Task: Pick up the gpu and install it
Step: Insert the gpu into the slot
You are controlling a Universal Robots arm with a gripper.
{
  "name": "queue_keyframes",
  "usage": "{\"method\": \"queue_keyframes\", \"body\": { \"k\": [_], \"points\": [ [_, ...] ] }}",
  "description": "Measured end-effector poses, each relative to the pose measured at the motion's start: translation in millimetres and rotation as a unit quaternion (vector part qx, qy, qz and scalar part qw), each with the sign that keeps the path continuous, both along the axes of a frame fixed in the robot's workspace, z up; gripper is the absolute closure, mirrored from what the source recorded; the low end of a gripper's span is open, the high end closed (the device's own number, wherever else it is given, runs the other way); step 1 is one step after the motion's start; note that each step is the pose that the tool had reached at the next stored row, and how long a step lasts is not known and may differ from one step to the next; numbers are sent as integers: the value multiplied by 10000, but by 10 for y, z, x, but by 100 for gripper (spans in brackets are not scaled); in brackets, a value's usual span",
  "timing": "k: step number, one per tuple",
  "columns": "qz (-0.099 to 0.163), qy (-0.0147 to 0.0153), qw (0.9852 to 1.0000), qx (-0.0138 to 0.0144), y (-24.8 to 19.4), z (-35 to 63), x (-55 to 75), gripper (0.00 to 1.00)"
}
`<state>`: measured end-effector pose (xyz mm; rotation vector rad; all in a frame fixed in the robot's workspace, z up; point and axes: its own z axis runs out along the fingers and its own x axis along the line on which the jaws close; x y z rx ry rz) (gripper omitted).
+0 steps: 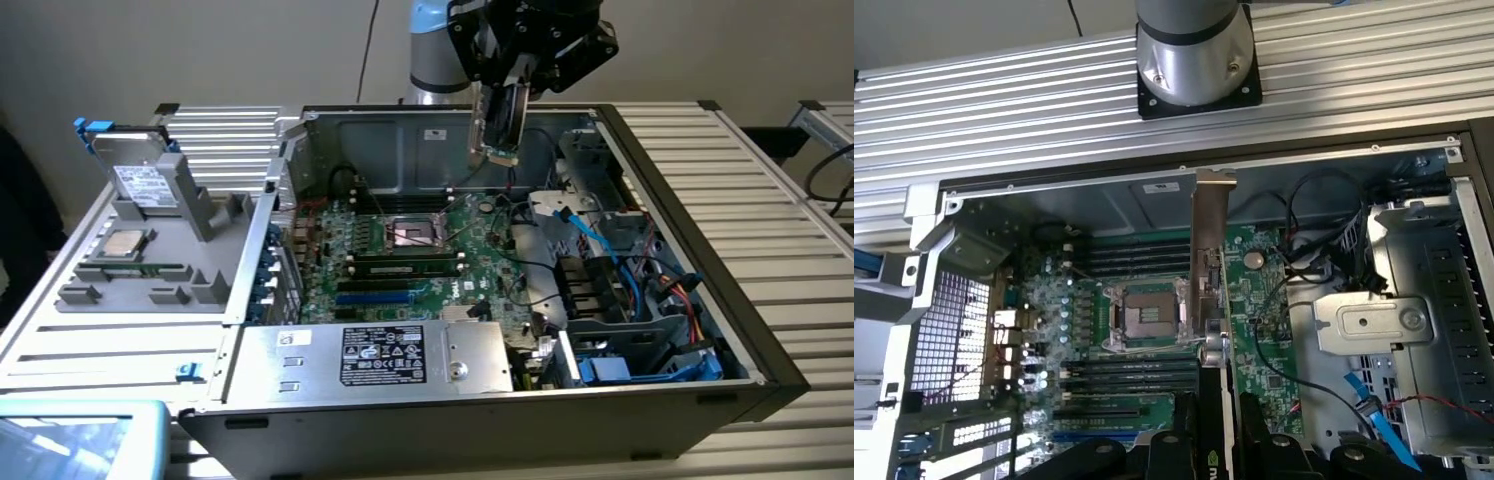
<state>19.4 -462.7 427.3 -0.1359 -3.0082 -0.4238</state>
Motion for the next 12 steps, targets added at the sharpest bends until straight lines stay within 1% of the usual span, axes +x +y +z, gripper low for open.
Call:
{"method": "queue_keyframes", "body": {
  "k": [2, 3, 5, 7, 8, 9, 10, 12],
  "points": [
    [15, 0, 10000, 3, 0, -3, -1, 71],
    [84, 0, 10000, 26, 0, -5, -1, 71],
    [247, 0, 9996, 115, 0, -9, -2, 71],
    [411, -1, 9990, 195, 0, -14, -2, 71],
    [497, 0, 9985, 227, 0, -16, -2, 71],
    [587, 1, 9980, 252, 0, -18, -2, 71],
    [680, 3, 9974, 258, 1, -21, -1, 71],
    [858, 7, 9960, 258, 0, -25, -2, 71]
  ]
}}
